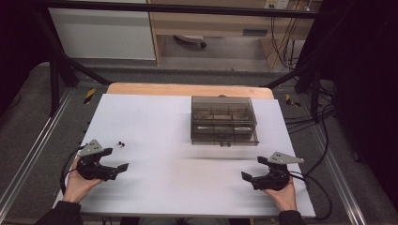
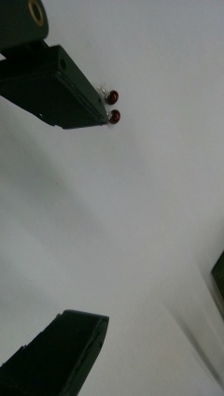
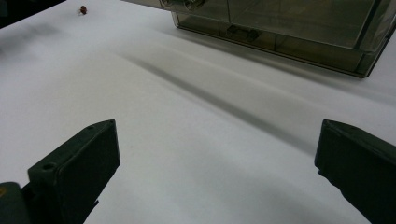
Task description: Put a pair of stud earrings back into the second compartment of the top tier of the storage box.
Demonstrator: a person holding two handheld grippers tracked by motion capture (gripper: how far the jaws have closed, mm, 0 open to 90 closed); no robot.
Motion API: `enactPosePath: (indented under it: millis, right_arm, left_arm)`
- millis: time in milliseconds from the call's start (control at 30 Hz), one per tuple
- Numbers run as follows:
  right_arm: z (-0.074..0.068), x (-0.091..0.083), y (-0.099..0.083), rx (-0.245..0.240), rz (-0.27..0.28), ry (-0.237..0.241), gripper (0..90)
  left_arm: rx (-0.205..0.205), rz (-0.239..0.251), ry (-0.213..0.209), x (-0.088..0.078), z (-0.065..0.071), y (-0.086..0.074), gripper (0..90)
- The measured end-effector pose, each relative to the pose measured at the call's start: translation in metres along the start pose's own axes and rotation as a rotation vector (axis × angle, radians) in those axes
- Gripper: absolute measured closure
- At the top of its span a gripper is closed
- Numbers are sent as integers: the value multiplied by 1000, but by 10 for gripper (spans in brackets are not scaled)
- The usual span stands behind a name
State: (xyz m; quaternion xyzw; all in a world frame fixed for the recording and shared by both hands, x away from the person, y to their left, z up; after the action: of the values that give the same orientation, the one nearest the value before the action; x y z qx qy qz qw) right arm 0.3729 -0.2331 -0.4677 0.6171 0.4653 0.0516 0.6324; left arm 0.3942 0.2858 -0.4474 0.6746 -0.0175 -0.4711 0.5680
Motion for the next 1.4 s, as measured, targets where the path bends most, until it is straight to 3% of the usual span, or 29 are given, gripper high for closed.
enactPosePath:
  millis: [333, 633, 1033, 1100, 1400]
  right_arm:
    - [1, 1, -1, -7, -10, -3, 5]
    - [1, 3, -2, -11, -21, -5, 6]
    - [0, 4, -2, -10, -25, -5, 6]
    - [0, 4, -2, -11, -26, -5, 6]
    - [0, 4, -2, -12, -25, -3, 6]
  left_arm:
    - [-25, -10, 52, -1, -23, 12, 49]
    - [-33, -40, 140, 10, -48, 17, 109]
    - [-83, -62, 200, 25, -70, 14, 255]
    - [-93, -67, 194, 28, -73, 13, 296]
    - [-69, -94, 201, 37, -76, 9, 454]
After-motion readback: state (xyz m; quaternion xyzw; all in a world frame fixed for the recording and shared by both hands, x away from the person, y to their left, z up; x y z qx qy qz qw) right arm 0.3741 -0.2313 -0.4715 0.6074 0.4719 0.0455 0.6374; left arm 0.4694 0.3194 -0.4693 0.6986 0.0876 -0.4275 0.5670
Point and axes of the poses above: each handheld gripper's, and its own axes: x roughly forward along the jaws, y roughly out of its top, z roughly to its right, the point moved 5 cm from there along x, roughly forward along the jaws, and after that the axes turned 2 degrees about -z, right-handed, at the moved point
